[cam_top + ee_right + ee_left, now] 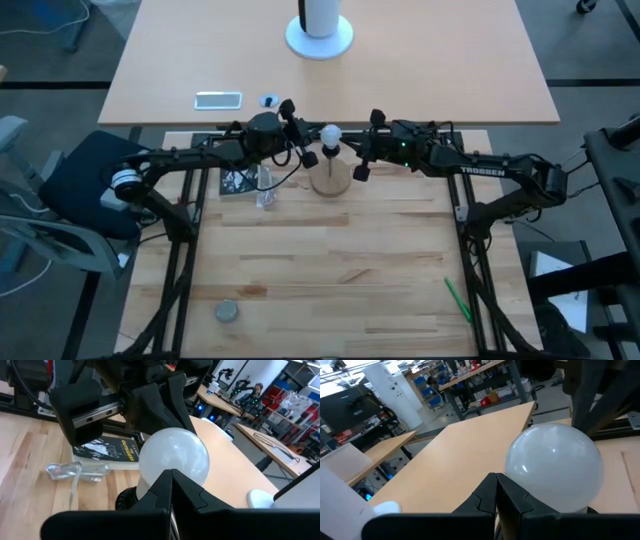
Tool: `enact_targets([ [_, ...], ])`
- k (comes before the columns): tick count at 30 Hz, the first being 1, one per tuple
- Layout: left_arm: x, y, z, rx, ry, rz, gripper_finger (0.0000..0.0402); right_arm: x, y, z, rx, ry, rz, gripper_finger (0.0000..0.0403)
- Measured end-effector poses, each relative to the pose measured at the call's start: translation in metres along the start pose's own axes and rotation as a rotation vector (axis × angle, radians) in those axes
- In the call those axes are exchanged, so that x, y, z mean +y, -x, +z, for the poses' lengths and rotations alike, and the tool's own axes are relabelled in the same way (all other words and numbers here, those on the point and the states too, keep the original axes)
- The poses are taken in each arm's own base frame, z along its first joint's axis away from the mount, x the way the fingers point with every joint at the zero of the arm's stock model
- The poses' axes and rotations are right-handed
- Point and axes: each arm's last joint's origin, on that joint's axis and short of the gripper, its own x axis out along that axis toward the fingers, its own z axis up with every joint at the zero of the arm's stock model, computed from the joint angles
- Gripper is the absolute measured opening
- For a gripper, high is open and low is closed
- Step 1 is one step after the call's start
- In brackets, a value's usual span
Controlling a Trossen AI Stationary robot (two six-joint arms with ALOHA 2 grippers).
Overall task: Screw lightbulb
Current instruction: Remove the lightbulb from the black lamp
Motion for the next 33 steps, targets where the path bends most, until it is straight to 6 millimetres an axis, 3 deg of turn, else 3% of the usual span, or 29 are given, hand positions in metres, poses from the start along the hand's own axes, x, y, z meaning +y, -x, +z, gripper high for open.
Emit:
enact_targets([
  [18, -0.008, 0.003, 0.001, 0.019, 0.039, -0.075, 0.0, -0.002, 0.0, -0.004, 0.021, -0.034, -0.008, 0.0],
  [33, -0.016, 0.02, 0.012, 0.031, 0.075, -0.191, 0.0, -0.005, -0.001, -0.005, 0.031, -0.039, -0.045, 0.0],
])
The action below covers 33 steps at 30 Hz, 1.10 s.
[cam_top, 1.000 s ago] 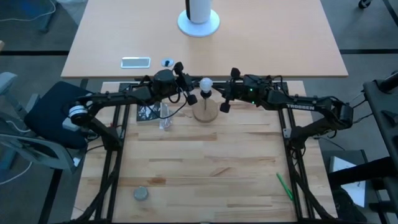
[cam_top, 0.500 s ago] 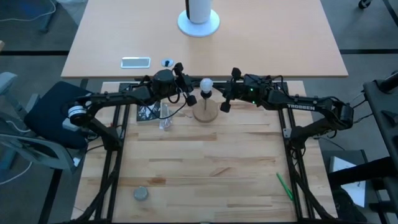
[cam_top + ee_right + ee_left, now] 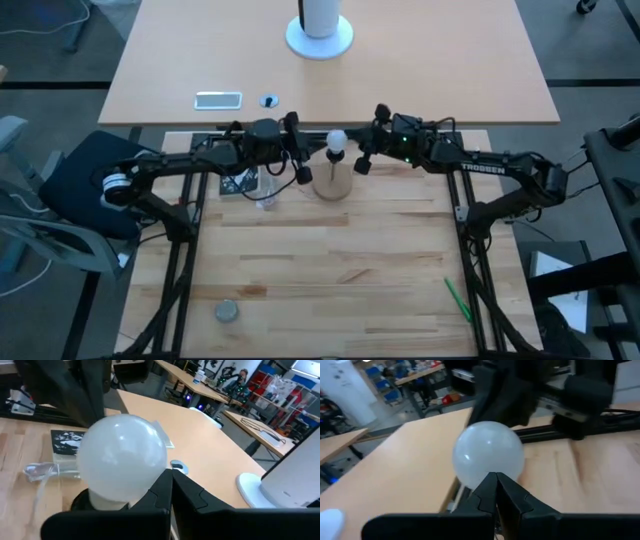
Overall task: Screw lightbulb
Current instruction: Remove the lightbulb from the black lamp
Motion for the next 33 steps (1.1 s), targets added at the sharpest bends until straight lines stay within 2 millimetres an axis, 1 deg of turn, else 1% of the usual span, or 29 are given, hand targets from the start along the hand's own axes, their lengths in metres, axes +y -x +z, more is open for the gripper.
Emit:
enact_targets([
  [6, -0.002, 0.004, 0.002, 0.015, 0.002, 0.034, 0.0, -0.001, 0.006, 0.003, -0.011, -0.009, 0.014, 0.0],
  [13, 0.001, 0.002, -0.002, 0.079, 0.011, 0.152, 0.0, -0.004, 0.025, 0.011, -0.007, -0.035, 0.04, 0.0],
  [16, 0.001, -0.001, -0.002, 0.063, 0.015, 0.158, 0.0, -0.003, 0.034, 0.016, -0.02, -0.045, 0.044, 0.0],
  [19, 0.0, -0.005, -0.004, 0.058, 0.016, 0.159, 0.0, 0.001, 0.038, 0.018, -0.026, -0.041, 0.067, 0.0],
  [22, -0.001, -0.006, -0.004, 0.04, 0.014, 0.157, 0.0, 0.006, 0.038, 0.016, -0.03, -0.022, 0.148, 0.0],
  [24, -0.002, -0.006, -0.003, 0.035, 0.013, 0.145, 0.0, 0.01, 0.033, 0.014, -0.029, -0.027, 0.181, 0.0],
  [28, -0.005, -0.006, -0.002, 0.032, 0.008, 0.127, 0.0, 0.013, 0.023, 0.007, 0.012, -0.029, 0.16, 0.0],
  [33, -0.008, -0.005, -0.004, 0.059, 0.002, 0.116, 0.0, 0.013, 0.018, 0.005, 0.013, -0.03, 0.134, 0.0],
])
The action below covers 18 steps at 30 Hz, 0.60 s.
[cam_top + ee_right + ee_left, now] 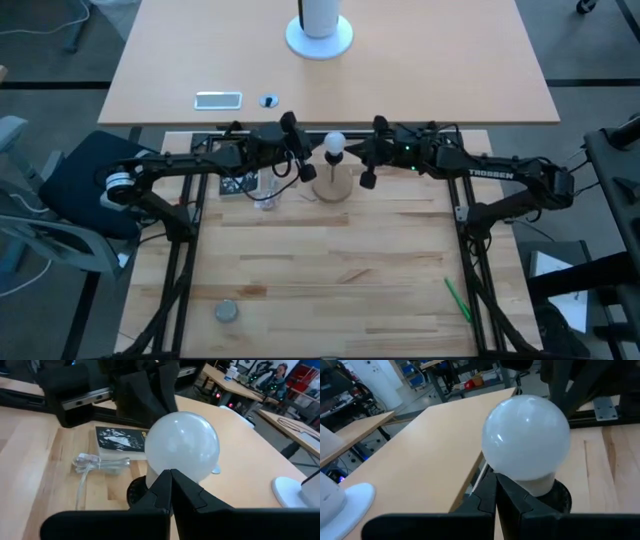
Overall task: Screw lightbulb
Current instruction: Remove the lightbulb from the black lamp
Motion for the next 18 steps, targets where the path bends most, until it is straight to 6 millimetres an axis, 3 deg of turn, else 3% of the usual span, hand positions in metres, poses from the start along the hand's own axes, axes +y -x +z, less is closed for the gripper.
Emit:
enact_targets([
  [18, -0.0039, 0.0059, 0.0013, 0.023, -0.006, -0.041, 0.0, -0.0019, -0.0004, -0.0005, 0.008, -0.003, -0.034, 0.0],
])
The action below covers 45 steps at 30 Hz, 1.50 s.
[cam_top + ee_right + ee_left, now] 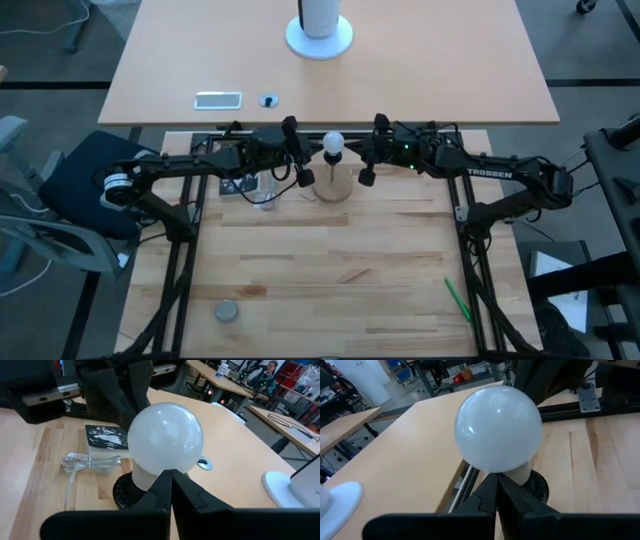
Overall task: Screw lightbulb
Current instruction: Remove the lightbulb from the black lamp
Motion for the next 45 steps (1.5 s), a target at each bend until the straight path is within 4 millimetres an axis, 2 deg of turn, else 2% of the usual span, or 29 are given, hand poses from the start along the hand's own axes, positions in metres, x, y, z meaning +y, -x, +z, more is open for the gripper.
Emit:
enact_targets([
  [7, 0.002, 0.008, 0.005, -0.006, 0.02, 0.003, 0.0, -0.002, 0.0, -0.001, 0.014, 0.015, -0.033, 0.0],
  [15, 0.002, 0.008, 0.004, 0.012, 0.021, 0.018, 0.0, -0.002, 0.004, -0.001, 0.036, 0.019, -0.046, 0.0],
  [25, 0.006, 0.008, -0.002, 0.102, 0.008, 0.161, 0.0, 0.002, 0.016, -0.003, 0.086, 0.009, 0.0, 0.0],
  [32, 0.003, 0.007, 0.006, -0.014, 0.017, 0.03, 0.0, 0.005, 0.004, 0.0, -0.047, 0.022, 0.087, 0.0],
  [45, 0.001, 0.007, 0.003, 0.009, 0.017, -0.017, 0.0, 0.004, -0.004, -0.003, -0.029, -0.005, 0.02, 0.0],
])
